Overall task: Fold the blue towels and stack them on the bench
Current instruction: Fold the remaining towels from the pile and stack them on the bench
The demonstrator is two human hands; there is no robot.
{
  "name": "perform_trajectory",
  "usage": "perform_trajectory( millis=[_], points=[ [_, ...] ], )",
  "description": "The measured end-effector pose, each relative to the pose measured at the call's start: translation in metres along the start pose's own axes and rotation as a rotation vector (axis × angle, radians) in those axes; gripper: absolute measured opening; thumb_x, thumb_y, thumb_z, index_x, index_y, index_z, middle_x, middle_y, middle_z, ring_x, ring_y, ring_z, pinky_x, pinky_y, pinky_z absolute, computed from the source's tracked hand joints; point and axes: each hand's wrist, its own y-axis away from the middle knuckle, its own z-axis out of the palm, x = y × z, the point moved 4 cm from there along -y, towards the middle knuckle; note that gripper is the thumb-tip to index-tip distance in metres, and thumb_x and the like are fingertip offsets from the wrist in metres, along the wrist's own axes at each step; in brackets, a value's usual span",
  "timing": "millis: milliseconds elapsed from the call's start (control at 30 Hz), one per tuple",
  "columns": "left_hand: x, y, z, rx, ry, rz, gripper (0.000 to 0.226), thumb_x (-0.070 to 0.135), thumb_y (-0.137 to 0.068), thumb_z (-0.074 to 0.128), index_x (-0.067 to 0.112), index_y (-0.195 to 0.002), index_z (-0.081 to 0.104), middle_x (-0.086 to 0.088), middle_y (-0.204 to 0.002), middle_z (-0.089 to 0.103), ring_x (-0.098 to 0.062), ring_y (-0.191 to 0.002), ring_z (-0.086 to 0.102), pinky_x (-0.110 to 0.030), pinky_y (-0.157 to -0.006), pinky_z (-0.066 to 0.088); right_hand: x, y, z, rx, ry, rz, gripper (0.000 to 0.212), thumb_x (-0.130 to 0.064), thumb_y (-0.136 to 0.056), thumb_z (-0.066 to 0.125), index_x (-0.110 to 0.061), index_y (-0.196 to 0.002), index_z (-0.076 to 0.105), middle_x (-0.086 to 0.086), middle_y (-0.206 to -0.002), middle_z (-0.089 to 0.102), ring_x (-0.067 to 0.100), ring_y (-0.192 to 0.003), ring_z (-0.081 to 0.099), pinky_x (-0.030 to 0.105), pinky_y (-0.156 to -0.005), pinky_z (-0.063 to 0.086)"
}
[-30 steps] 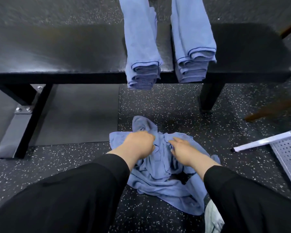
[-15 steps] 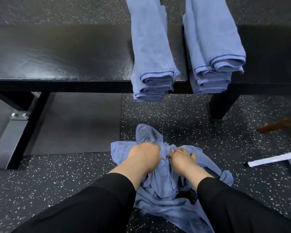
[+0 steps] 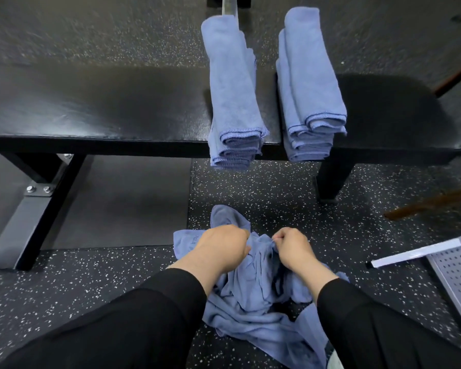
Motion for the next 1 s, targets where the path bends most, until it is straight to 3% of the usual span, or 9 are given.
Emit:
perform_trajectory(
  millis=[200, 300, 367, 500, 567, 633, 733, 867, 1000],
  points=[
    [0.025, 0.053, -0.045, 0.203, 0.219, 0.007, 0.026, 0.033, -0.103, 0.043, 0.019, -0.119, 0.057, -0.002, -0.115, 0.065, -0.028, -0.105, 0.06, -0.039, -0.079, 0.051, -0.047, 0.061, -0.068, 0.062, -0.122, -0.31, 0.018, -0.016, -0.103, 0.047, -0.026, -0.096, 0.059, -0.005, -0.1, 0.066, 0.017, -0.094, 0.059, 0.027, -0.077, 0.037],
    [0.039, 0.085, -0.077, 0.283, 0.42, -0.005, 0.035, 0.031, -0.101, 0.045, 0.025, -0.135, 0.054, 0.0, -0.128, 0.065, -0.025, -0.115, 0.06, -0.04, -0.096, 0.05, -0.079, 0.105, -0.107, 0.058, -0.108, -0.438, 0.018, -0.016, -0.103, 0.05, -0.027, -0.096, 0.061, -0.007, -0.1, 0.066, 0.016, -0.095, 0.061, 0.027, -0.08, 0.041],
    [0.053, 0.11, -0.104, 0.329, 0.583, 0.05, 0.043, 0.025, -0.101, 0.048, 0.025, -0.144, 0.051, 0.004, -0.136, 0.062, -0.017, -0.123, 0.057, -0.031, -0.104, 0.043, -0.098, 0.138, -0.136, 0.084, -0.137, -0.509, 0.016, -0.017, -0.101, 0.056, -0.029, -0.095, 0.064, -0.007, -0.1, 0.069, 0.015, -0.096, 0.064, 0.028, -0.082, 0.046],
    [0.076, 0.154, -0.15, 0.439, 0.804, 0.151, 0.034, 0.024, -0.1, 0.055, 0.028, -0.133, 0.061, 0.013, -0.108, 0.068, 0.0, -0.096, 0.06, -0.02, -0.087, 0.044, -0.13, 0.198, -0.192, 0.157, -0.259, -0.601, 0.004, -0.022, -0.094, 0.071, -0.023, -0.095, 0.067, -0.006, -0.09, 0.073, 0.014, -0.085, 0.068, 0.023, -0.073, 0.05],
    [0.082, 0.171, -0.171, 0.539, 0.803, 0.186, 0.014, 0.03, -0.1, 0.059, 0.024, -0.107, 0.069, 0.014, -0.081, 0.063, 0.008, -0.071, 0.052, -0.015, -0.069, 0.038, -0.141, 0.224, -0.216, 0.202, -0.319, -0.65, 0.008, -0.022, -0.089, 0.076, -0.023, -0.089, 0.068, -0.005, -0.081, 0.075, 0.012, -0.079, 0.071, 0.03, -0.075, 0.054],
    [0.085, 0.187, -0.192, 0.625, 0.802, 0.205, 0.018, 0.031, -0.1, 0.06, 0.024, -0.084, 0.065, 0.014, -0.065, 0.055, 0.006, -0.058, 0.046, -0.014, -0.058, 0.033, -0.149, 0.246, -0.235, 0.25, -0.357, -0.705, 0.009, -0.02, -0.089, 0.076, -0.023, -0.084, 0.069, -0.006, -0.077, 0.074, -0.002, -0.071, 0.066, 0.02, -0.071, 0.05],
    [0.084, 0.202, -0.212, 0.621, 0.822, 0.256, 0.019, 0.031, -0.097, 0.065, 0.027, -0.078, 0.063, 0.019, -0.06, 0.055, 0.003, -0.057, 0.044, -0.015, -0.057, 0.034, -0.145, 0.261, -0.252, 0.307, -0.5, -0.728, 0.007, -0.016, -0.091, 0.074, -0.018, -0.085, 0.071, 0.004, -0.078, 0.075, 0.003, -0.071, 0.062, 0.021, -0.068, 0.046],
    [0.074, 0.197, -0.203, 0.561, 0.792, 0.236, 0.017, 0.029, -0.097, 0.064, 0.023, -0.082, 0.068, 0.017, -0.066, 0.059, -0.002, -0.062, 0.048, -0.022, -0.063, 0.039, -0.132, 0.255, -0.257, 0.325, -0.553, -0.705, 0.007, -0.016, -0.092, 0.073, -0.021, -0.089, 0.072, -0.006, -0.079, 0.075, -0.003, -0.076, 0.067, 0.016, -0.073, 0.048],
    [0.063, 0.187, -0.196, 0.618, 0.879, 0.186, 0.021, 0.025, -0.098, 0.063, 0.022, -0.078, 0.066, 0.019, -0.063, 0.06, 0.001, -0.059, 0.048, -0.02, -0.061, 0.039, -0.132, 0.239, -0.252, 0.241, -0.27, -0.685, 0.006, -0.026, -0.092, 0.073, -0.028, -0.097, 0.076, -0.014, -0.085, 0.075, 0.0, -0.081, 0.068, 0.016, -0.073, 0.048]
  ],
)
